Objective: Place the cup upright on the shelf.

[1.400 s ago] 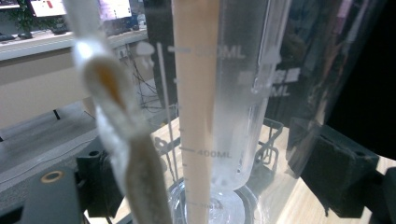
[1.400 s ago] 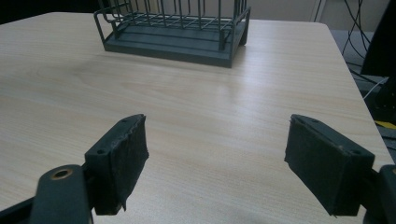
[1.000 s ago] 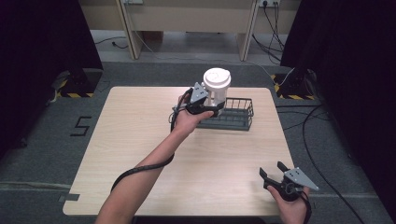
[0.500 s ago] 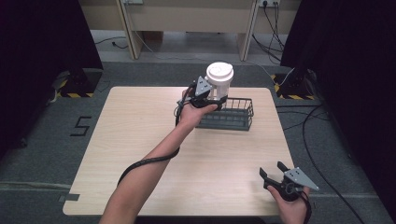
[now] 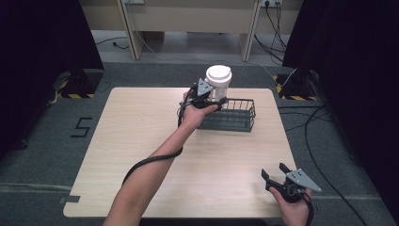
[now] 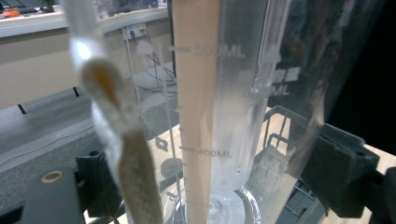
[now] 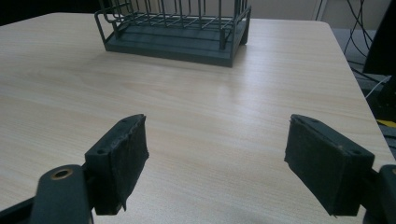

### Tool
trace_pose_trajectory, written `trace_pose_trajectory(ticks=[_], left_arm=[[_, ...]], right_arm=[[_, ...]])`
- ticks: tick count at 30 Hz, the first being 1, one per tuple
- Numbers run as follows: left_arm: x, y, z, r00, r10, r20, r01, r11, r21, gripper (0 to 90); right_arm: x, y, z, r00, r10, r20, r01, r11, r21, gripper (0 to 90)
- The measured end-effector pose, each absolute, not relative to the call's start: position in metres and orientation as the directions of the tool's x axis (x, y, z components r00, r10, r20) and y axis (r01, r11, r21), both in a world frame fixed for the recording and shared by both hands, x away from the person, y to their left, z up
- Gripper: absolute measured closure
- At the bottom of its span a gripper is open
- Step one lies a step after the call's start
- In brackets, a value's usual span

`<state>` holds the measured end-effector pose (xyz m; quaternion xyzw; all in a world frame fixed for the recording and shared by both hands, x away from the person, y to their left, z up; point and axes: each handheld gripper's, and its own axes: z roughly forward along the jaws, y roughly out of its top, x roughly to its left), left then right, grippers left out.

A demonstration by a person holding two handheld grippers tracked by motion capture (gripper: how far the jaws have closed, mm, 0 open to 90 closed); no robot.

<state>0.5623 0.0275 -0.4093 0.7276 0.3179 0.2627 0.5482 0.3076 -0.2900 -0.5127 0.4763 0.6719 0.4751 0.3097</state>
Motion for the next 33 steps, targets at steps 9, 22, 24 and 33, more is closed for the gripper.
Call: trace_pose_trajectory(ticks=[9,22,24,33], left_arm=[[0.565,0.026,-0.422,0.651,0.759,0.016,0.21,-0.201,0.957,17.4],[0.568,0.023,-0.438,0.638,0.77,-0.002,0.249,-0.204,0.947,17.4],[0.569,0.022,-0.44,0.636,0.772,-0.004,0.255,-0.206,0.945,17.3],[0.57,0.022,-0.448,0.625,0.78,-0.022,0.283,-0.2,0.938,17.3]], right_arm=[[0.307,-0.29,-0.513,-0.355,0.934,0.037,0.347,0.095,0.933,21.6],[0.308,-0.29,-0.513,-0.357,0.933,0.044,0.351,0.09,0.932,21.6],[0.308,-0.29,-0.513,-0.357,0.933,0.044,0.351,0.09,0.932,21.5],[0.307,-0.29,-0.513,-0.359,0.932,0.044,0.351,0.091,0.932,21.5]])
